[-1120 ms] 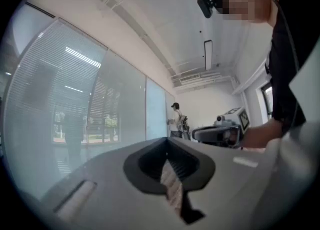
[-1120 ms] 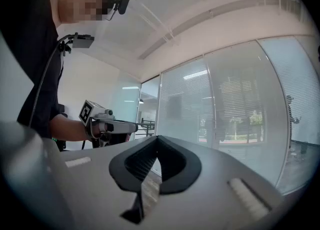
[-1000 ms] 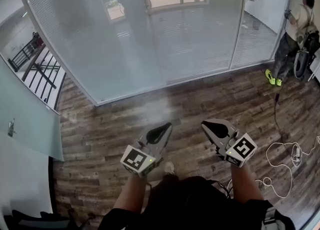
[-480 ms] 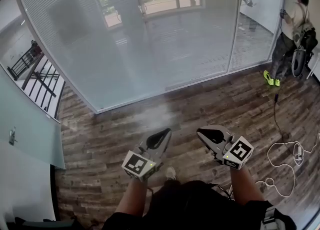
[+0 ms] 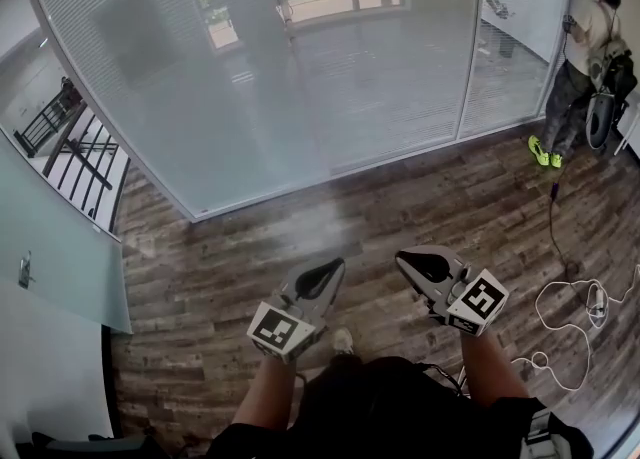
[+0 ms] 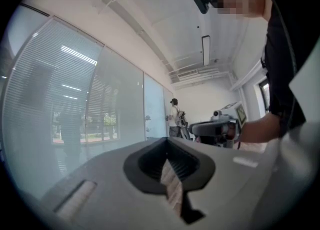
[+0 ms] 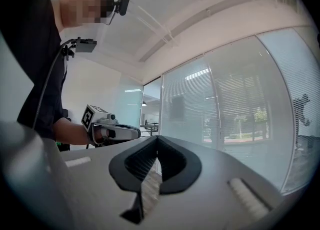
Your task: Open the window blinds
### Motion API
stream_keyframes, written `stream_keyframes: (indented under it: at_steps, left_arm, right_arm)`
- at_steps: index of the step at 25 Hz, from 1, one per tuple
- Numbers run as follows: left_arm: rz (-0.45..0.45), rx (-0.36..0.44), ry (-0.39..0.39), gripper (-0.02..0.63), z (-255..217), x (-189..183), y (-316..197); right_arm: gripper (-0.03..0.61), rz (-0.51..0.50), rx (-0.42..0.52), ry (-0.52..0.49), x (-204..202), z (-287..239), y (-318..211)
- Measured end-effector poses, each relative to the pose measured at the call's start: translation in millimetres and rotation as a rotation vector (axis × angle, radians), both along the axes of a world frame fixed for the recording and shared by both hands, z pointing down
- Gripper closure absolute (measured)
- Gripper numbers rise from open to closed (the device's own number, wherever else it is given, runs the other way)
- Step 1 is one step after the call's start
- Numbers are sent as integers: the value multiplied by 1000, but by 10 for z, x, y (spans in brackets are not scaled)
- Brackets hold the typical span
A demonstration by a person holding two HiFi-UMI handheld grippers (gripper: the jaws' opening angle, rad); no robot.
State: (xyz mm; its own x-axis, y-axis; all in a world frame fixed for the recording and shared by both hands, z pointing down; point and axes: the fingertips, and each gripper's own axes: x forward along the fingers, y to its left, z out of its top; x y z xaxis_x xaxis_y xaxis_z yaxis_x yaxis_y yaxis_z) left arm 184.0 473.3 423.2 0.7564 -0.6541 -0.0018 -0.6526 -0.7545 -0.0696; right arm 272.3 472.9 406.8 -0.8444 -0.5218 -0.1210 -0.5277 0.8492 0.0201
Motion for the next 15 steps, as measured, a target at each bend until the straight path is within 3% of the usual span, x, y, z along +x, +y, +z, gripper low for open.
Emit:
stream_keyframes:
  at_steps: [5,15]
  left_arm:
    - [-35,40,-21,610,-108,-89,28]
    - [-93,25,-33,610,-24,-312,-100]
  right_arm:
    - [572,-27,36,31,-84,6,-5]
    - [572,-81,50,72,-296,122,-105]
